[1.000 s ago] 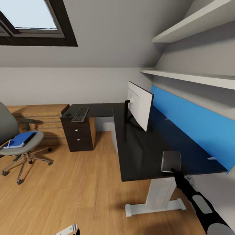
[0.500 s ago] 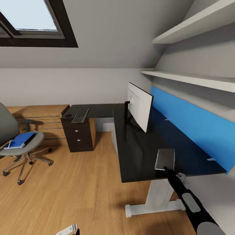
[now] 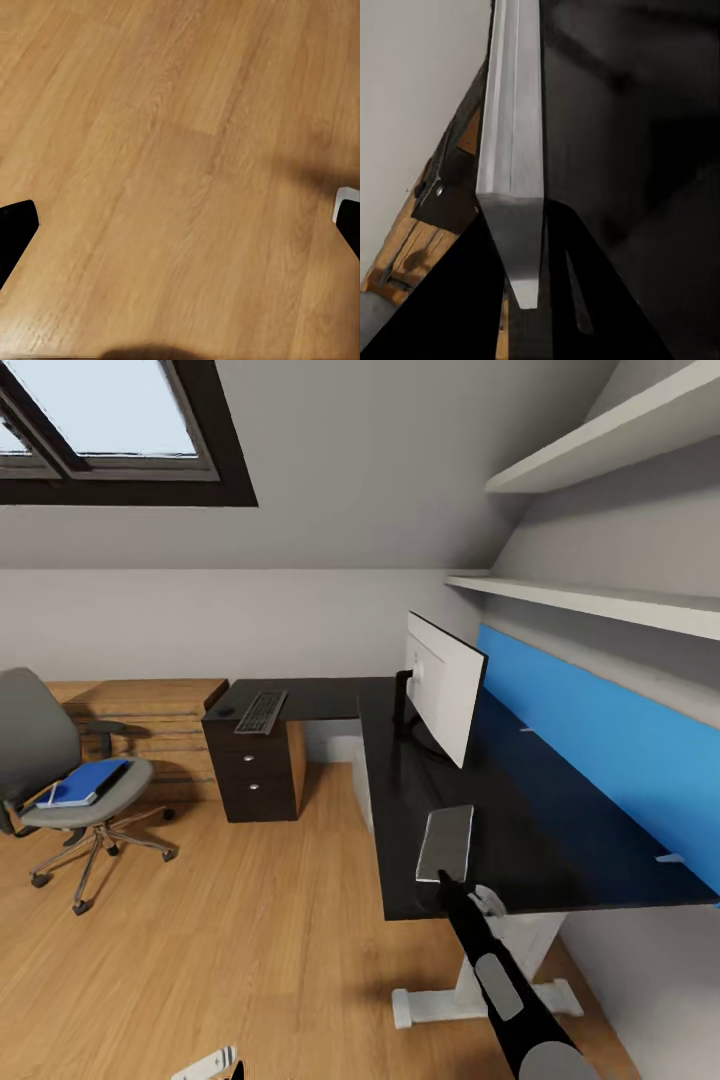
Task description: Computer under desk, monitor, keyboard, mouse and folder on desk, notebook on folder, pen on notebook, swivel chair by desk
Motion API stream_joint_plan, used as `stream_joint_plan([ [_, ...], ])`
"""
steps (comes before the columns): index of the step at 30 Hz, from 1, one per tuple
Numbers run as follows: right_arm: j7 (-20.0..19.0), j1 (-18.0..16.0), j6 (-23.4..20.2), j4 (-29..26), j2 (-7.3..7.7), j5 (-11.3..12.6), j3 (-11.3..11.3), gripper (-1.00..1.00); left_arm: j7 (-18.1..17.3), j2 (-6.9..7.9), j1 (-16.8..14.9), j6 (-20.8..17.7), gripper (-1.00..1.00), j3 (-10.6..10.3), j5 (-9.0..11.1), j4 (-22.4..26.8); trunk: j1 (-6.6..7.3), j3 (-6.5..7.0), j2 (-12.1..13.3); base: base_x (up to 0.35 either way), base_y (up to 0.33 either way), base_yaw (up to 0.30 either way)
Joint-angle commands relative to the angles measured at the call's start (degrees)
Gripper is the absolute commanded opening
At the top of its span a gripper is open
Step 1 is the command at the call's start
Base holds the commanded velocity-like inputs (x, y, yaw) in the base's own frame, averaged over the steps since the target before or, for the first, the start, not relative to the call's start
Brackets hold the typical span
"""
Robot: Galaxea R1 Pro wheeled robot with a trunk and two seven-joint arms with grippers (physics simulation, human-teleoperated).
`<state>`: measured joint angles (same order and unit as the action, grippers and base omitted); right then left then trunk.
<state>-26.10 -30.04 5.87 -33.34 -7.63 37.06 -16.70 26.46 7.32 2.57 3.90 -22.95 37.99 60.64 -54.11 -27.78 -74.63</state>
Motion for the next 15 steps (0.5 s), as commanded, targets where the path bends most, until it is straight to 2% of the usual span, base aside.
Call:
stream_joint_plan([
  [1,-0.6,0.0,2.9,0.2,-1.31,-2.2,-0.3,-1.0,0.3,0.07,0.0,0.4,1.0,-0.2,0.6,0.0,0.0,-0.05,0.0,0.0,0.0,0.267],
  [3,-0.6,0.0,6.2,0.6,-2.37,-5.4,-0.2,-1.0,0.3,0.07,0.0,0.4,1.0,-0.2,0.6,0.0,0.0,-0.05,0.0,0.005,0.009,0.271],
  [6,-0.4,0.0,8.2,1.3,-2.37,-7.5,0.0,-1.0,0.3,0.07,0.0,0.4,1.0,-0.2,0.6,-0.3,0.0,-0.05,0.0,0.049,0.094,0.274],
  [7,0.0,0.1,9.5,2.9,-2.37,-8.9,0.2,-1.0,0.2,0.09,0.0,0.5,1.0,-0.2,0.6,-0.7,0.0,-0.05,0.0,0.117,0.23,0.276],
  [13,0.6,0.1,10.3,4.3,-2.37,-9.8,1.5,-1.0,0.1,0.13,0.0,0.6,1.0,0.0,0.6,-0.9,0.0,-0.05,0.0,0.14,0.284,0.263],
  [15,0.6,0.1,10.2,4.4,-2.37,-9.9,1.7,-1.0,0.1,0.21,0.0,0.7,1.0,0.2,0.5,-1.0,0.0,-0.05,0.0,0.153,0.306,0.078],
])
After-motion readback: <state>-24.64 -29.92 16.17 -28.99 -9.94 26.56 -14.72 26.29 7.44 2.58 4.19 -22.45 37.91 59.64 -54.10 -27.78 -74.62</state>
